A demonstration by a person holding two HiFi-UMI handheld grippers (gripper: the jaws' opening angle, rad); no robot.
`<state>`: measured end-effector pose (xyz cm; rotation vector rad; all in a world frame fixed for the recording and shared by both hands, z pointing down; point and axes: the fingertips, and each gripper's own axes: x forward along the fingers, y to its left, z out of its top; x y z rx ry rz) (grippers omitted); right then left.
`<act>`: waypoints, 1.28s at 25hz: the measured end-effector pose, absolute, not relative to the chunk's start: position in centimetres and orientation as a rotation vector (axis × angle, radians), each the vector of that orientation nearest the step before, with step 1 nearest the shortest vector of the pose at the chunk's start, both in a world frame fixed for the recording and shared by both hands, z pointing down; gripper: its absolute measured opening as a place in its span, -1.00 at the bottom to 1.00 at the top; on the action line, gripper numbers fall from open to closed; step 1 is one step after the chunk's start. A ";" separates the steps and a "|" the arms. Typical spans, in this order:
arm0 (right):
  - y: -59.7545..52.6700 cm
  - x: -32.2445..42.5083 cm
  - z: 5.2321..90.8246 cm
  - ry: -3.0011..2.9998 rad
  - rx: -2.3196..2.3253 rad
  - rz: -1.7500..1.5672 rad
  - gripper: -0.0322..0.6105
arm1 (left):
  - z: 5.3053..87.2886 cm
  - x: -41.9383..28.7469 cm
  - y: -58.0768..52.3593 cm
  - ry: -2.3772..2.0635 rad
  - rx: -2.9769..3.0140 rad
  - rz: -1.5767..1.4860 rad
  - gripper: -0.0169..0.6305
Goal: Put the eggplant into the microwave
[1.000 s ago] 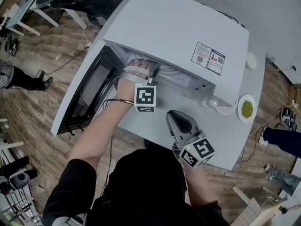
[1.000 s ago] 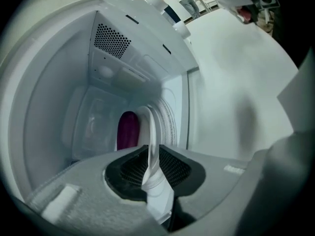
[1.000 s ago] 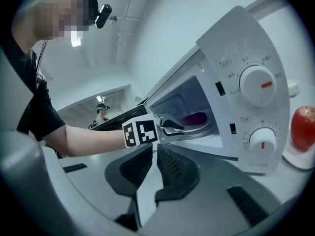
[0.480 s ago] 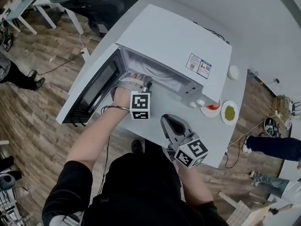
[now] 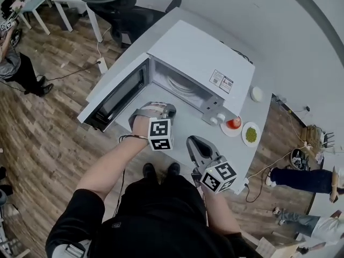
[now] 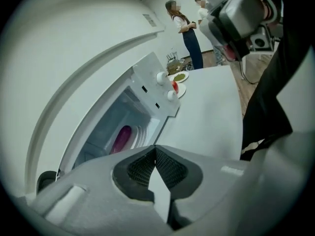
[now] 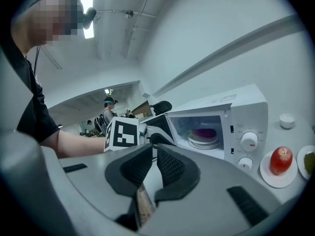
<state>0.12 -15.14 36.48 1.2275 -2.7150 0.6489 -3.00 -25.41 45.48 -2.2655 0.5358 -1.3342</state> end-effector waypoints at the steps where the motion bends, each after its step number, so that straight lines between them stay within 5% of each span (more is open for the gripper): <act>1: -14.7 0.3 36.3 -2.720 1.220 0.653 -0.78 | 45.3 -2.8 -24.4 0.555 -2.289 -1.331 -0.92; 16: -6.7 9.2 30.2 -2.849 1.143 0.562 -0.78 | 35.8 5.7 -10.6 0.985 -3.176 -0.736 -0.92; 32: 1.4 13.1 27.3 -2.906 1.065 0.560 -0.78 | 29.2 9.7 0.1 0.991 -3.238 -0.426 -0.92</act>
